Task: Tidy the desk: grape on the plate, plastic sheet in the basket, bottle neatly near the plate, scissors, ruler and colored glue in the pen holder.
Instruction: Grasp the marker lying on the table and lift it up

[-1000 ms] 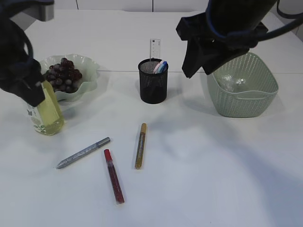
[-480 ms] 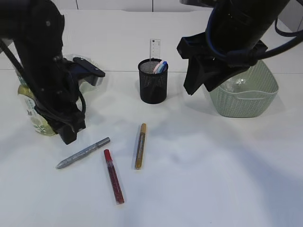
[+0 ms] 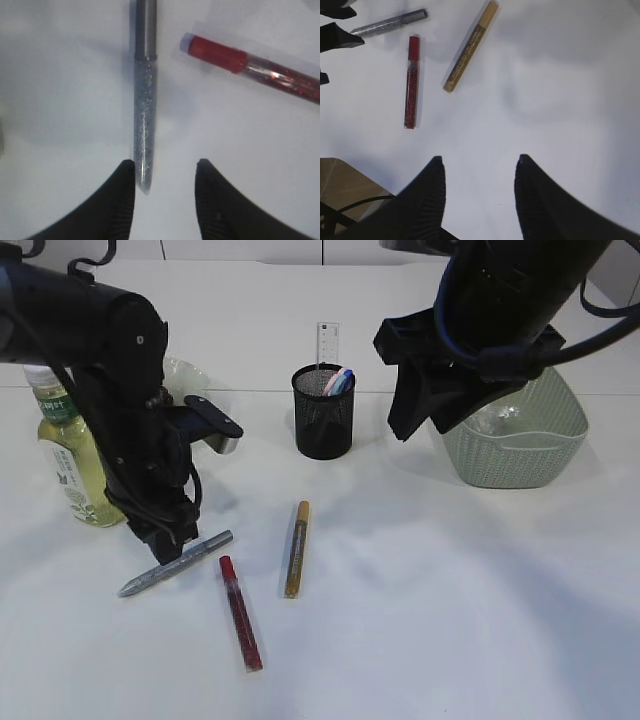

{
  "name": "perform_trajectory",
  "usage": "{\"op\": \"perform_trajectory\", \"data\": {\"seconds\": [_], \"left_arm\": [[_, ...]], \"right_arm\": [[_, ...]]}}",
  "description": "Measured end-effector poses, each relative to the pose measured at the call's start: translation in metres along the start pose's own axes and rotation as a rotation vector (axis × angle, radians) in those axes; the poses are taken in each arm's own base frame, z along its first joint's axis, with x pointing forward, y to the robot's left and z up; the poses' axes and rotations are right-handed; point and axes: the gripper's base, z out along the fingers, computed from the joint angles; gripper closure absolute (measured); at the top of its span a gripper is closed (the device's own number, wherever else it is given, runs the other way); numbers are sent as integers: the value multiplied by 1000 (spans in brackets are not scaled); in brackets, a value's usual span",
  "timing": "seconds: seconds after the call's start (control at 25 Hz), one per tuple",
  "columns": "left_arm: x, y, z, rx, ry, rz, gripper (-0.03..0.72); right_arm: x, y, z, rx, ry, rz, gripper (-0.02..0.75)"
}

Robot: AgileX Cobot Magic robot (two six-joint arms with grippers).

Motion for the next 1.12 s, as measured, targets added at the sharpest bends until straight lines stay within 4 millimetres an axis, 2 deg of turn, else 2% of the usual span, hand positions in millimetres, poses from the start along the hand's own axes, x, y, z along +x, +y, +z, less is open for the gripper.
{"op": "perform_trajectory", "data": {"seconds": [0.32,0.88,1.12], "left_arm": [[-9,2,19,-8,-30,9,393],[-14,1,20,12,-81,-33,369],[-9,14,24,14,-74,-69,365]], "right_arm": [[0,0,0,0,0,0,374],[0,0,-1,0,-2,0,374],[0,0,-1,0,-2,0,374]]}}
